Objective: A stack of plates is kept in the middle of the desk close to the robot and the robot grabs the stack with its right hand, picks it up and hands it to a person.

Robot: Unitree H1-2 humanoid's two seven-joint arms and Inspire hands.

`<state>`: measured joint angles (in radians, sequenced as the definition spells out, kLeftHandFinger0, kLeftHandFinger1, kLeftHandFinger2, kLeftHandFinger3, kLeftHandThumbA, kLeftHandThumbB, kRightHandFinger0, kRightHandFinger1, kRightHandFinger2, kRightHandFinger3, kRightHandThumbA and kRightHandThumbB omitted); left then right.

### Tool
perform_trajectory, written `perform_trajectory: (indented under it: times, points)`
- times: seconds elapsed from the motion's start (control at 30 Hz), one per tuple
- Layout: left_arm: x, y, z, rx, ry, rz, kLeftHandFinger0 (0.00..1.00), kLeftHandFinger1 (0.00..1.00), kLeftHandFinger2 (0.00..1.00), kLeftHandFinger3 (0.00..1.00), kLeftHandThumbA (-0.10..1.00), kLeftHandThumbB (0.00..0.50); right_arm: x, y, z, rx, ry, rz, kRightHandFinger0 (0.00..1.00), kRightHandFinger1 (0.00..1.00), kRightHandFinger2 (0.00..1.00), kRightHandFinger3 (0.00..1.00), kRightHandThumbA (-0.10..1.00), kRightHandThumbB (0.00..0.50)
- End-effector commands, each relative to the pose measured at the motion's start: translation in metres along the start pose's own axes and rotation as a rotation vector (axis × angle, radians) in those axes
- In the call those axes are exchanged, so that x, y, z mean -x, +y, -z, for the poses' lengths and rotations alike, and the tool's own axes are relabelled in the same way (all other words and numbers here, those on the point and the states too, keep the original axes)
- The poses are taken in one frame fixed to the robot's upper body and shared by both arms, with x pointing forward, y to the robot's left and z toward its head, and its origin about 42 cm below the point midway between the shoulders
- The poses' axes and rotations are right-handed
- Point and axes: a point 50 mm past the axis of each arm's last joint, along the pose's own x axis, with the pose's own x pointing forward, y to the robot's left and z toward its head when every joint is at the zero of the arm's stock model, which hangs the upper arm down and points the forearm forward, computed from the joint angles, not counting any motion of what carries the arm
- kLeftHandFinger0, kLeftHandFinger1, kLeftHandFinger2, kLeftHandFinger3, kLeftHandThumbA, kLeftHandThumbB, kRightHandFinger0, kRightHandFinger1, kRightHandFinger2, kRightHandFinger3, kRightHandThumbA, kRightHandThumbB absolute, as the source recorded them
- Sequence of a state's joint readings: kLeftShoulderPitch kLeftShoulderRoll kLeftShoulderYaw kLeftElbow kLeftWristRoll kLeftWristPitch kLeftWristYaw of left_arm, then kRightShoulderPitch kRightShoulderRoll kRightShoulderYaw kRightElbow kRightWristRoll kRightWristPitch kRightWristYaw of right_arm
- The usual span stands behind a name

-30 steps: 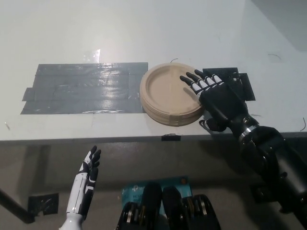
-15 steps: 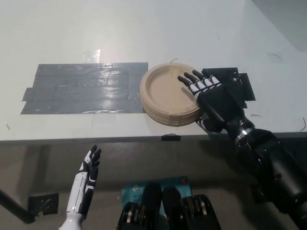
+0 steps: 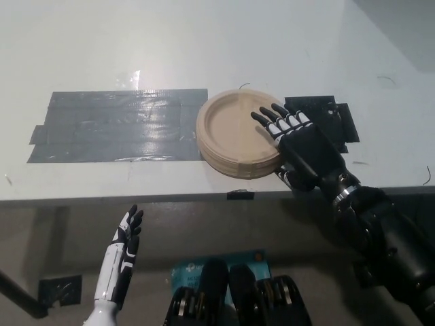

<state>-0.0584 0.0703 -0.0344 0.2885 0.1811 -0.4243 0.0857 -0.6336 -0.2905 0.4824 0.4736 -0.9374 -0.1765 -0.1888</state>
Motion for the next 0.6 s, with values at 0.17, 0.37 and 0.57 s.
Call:
perform_trajectory:
  times: [0.17, 0.37, 0.57]
  points:
    - [-0.009, 0.003, -0.01, 0.005, -0.064, -0.002, 1.0, 1.0, 1.0, 1.0, 1.0, 0.322, -0.017, -0.007, -0.001, 0.046, -0.046, 0.014, 1.0, 1.0, 1.0, 1.0, 1.0, 0.492]
    - [-0.009, 0.002, -0.01, -0.007, -0.061, 0.003, 1.0, 1.0, 1.0, 1.0, 1.0, 0.325, -0.035, 0.006, 0.004, 0.123, -0.157, 0.095, 0.27, 0.39, 0.58, 0.74, -0.08, 0.369]
    - [-0.014, 0.004, -0.012, -0.009, -0.07, 0.001, 1.0, 1.0, 1.0, 1.0, 1.0, 0.321, -0.044, 0.012, 0.015, 0.218, -0.189, 0.142, 0.0, 0.0, 0.5, 0.23, -0.1, 0.289]
